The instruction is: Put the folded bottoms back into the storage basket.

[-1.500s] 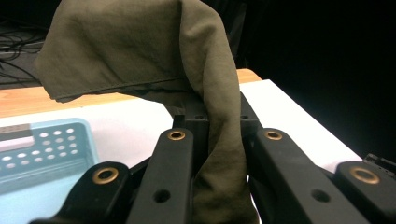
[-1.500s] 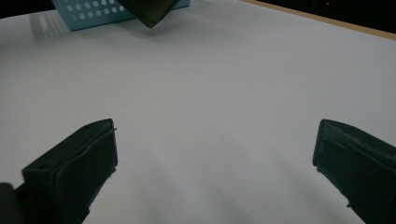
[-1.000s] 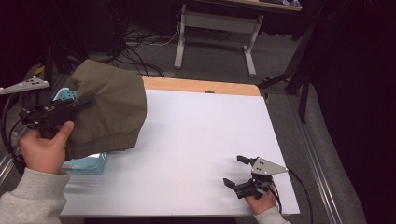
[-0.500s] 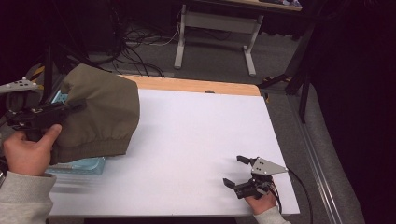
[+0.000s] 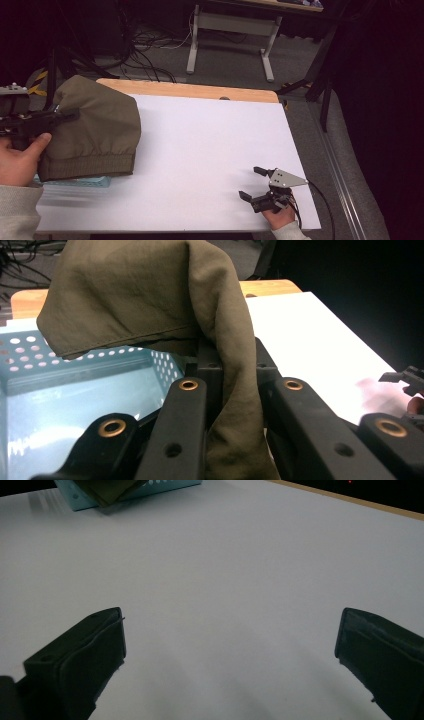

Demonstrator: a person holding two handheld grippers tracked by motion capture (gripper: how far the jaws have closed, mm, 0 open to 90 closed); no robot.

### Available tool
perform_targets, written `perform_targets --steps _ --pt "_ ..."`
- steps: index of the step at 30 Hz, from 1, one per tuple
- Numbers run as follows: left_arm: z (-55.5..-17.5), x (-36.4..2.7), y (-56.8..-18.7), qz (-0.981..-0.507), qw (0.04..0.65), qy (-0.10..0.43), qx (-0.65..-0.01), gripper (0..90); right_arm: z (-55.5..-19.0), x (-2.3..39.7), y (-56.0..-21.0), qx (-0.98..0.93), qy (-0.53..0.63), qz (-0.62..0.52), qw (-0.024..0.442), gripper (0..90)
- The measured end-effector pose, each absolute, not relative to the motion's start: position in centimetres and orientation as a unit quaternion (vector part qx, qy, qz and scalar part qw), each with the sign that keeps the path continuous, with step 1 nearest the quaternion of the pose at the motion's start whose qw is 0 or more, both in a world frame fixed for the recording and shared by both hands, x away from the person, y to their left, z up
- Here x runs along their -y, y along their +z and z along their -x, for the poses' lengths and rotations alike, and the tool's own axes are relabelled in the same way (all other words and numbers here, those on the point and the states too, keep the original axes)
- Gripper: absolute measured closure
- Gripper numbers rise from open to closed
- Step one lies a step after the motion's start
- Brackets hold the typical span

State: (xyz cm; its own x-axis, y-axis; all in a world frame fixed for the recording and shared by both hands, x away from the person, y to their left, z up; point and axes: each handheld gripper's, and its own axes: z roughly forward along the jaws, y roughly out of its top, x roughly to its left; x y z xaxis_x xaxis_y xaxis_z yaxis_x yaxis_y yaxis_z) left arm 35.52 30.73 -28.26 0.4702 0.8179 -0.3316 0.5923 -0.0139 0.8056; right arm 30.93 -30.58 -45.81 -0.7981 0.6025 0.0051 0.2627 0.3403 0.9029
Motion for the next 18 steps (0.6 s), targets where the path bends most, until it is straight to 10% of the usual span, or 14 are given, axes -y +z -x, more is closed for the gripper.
perform_targets --steps 18 --pt "-38.5 -33.5 -30.4 -0.703 0.448 0.107 -0.542 81.1 -30.9 30.6 -45.8 -0.801 0.507 -0.272 0.167 0.5"
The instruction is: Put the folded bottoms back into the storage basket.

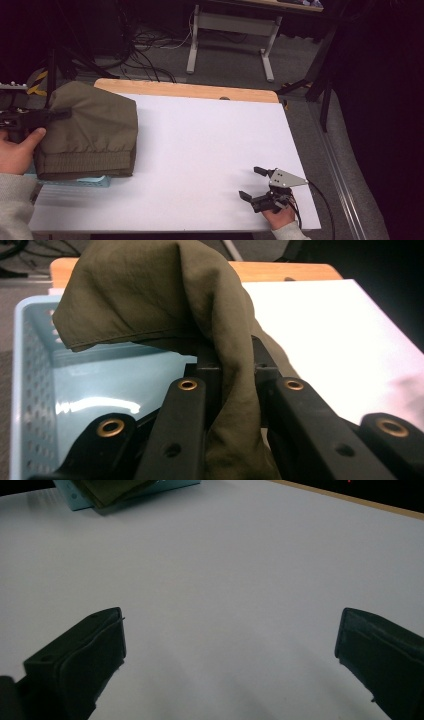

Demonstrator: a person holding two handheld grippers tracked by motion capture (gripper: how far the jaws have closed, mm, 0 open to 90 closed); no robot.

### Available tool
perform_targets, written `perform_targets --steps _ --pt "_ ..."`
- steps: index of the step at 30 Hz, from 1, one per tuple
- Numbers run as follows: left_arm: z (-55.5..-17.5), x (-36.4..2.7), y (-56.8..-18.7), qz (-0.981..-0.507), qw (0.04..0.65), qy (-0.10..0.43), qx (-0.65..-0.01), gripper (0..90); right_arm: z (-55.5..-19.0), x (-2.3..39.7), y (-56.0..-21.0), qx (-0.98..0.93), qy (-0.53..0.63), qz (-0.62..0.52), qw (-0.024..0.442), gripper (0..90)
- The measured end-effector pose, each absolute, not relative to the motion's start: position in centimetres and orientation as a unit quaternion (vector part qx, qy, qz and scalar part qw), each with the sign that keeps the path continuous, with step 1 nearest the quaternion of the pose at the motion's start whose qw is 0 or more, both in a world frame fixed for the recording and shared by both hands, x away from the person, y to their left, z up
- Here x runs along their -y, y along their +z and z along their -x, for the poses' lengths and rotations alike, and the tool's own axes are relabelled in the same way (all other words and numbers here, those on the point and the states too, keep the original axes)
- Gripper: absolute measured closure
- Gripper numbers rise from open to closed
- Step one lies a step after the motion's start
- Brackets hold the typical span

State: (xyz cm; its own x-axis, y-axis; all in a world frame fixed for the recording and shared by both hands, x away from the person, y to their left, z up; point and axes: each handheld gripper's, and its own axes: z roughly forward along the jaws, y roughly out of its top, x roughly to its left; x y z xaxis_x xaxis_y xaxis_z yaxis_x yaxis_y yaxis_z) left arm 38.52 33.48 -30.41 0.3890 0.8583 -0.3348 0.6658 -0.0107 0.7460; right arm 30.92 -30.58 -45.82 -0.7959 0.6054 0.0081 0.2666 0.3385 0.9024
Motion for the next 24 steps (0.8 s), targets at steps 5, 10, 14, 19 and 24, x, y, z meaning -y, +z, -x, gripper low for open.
perform_targets --steps 5,10,14,19,24 --pt "-39.2 -34.2 -31.1 -0.7 0.437 0.106 -0.555 81.1 -30.9 30.6 -45.8 -0.801 0.506 -0.272 0.167 0.5" --pt "-39.9 -34.9 -32.0 -0.705 0.417 0.11 -0.563 81.0 -30.9 30.6 -45.8 -0.801 0.507 -0.272 0.167 0.5" --pt "-40.3 -35.2 -32.4 -0.71 0.412 0.11 -0.561 80.8 -30.9 30.6 -45.8 -0.801 0.506 -0.272 0.167 0.5" --pt "-40.8 -35.6 -32.9 -0.716 0.402 0.115 -0.56 80.5 -30.9 30.6 -45.8 -0.801 0.506 -0.272 0.167 0.5" --pt "-41.1 -36.0 -33.4 -0.72 0.395 0.116 -0.558 80.5 -30.9 30.6 -45.8 -0.801 0.506 -0.273 0.168 0.5"
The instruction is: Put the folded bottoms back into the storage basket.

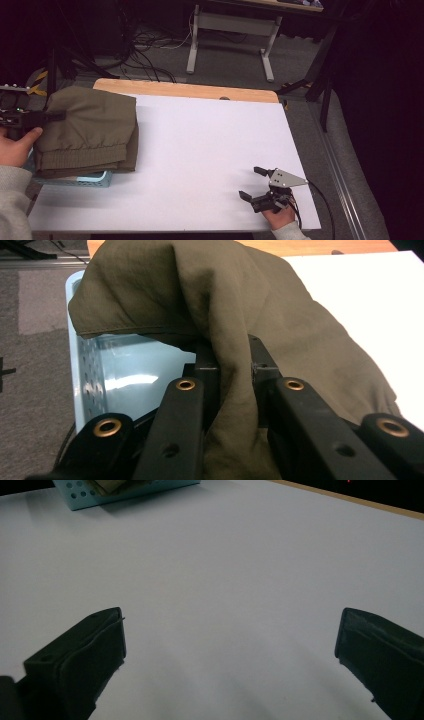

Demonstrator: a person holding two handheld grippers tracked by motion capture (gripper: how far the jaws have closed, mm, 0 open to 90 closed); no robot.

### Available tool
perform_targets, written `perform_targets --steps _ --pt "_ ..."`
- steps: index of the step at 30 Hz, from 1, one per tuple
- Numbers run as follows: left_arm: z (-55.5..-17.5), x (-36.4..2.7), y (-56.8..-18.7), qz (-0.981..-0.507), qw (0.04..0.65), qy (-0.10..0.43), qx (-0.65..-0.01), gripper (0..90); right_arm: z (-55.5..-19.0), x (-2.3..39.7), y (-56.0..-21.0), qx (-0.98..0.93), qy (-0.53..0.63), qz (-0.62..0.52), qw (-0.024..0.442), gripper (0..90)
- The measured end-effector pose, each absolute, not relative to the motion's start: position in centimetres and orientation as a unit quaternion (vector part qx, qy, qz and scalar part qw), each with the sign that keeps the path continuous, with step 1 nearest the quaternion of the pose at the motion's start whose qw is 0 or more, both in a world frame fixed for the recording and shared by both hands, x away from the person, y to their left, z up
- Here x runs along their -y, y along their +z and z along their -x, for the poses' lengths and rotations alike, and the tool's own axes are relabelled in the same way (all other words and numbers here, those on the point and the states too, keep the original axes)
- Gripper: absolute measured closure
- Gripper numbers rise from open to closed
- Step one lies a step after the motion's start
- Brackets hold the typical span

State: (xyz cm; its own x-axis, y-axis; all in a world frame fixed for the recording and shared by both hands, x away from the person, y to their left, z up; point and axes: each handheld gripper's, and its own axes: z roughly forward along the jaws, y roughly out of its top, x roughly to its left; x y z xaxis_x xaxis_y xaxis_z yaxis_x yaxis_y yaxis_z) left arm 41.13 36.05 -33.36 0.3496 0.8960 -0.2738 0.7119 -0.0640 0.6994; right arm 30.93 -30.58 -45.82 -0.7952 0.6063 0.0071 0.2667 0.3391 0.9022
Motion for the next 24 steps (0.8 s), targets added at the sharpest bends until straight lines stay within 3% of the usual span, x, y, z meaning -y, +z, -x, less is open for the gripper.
perform_targets --steps 24 --pt "-42.9 -37.4 -34.9 -0.738 0.368 0.1 -0.557 80.6 -31.0 30.7 -45.8 -0.8 0.501 -0.278 0.176 0.5"
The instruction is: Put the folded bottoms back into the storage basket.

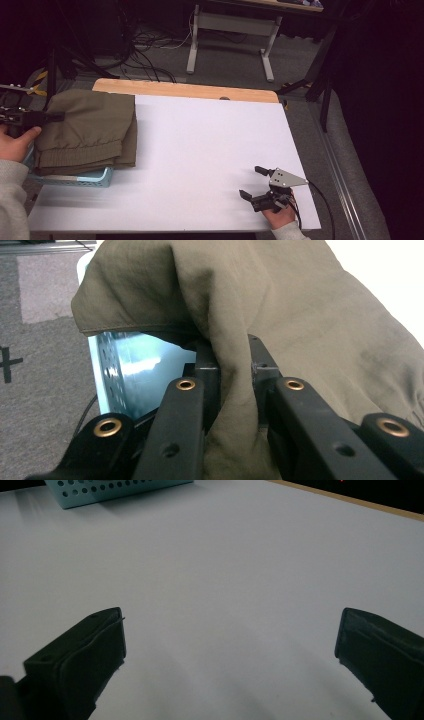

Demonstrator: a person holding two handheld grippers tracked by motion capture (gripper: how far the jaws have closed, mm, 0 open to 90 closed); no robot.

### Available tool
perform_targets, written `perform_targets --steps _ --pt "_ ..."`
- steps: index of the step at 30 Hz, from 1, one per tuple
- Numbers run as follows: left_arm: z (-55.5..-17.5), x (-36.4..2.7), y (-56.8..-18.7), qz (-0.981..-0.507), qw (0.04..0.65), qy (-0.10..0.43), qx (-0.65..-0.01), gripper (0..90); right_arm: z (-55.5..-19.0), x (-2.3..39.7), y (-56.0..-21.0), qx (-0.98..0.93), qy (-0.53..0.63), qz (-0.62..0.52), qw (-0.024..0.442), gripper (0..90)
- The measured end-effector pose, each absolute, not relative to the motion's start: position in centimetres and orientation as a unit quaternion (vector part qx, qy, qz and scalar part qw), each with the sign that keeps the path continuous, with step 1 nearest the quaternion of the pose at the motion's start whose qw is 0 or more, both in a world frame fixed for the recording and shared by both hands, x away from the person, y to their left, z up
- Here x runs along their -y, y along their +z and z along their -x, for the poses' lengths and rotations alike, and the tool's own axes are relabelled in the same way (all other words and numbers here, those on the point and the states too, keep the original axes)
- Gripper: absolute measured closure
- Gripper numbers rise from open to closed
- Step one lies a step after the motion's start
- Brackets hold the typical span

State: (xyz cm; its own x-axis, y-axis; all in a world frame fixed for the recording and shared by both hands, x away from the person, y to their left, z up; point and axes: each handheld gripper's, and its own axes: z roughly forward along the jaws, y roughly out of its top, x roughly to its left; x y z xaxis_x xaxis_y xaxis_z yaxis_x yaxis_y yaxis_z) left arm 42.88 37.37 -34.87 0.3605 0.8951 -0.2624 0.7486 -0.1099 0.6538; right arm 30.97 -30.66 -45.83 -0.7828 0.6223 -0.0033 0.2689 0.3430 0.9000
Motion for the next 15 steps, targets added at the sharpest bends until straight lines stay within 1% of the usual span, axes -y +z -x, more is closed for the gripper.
perform_targets --steps 15 --pt "-42.12 -37.47 -35.05 -0.755 0.36 0.083 -0.542 81.0 -30.96 30.64 -45.84 -0.8 0.501 -0.279 0.175 0.5"
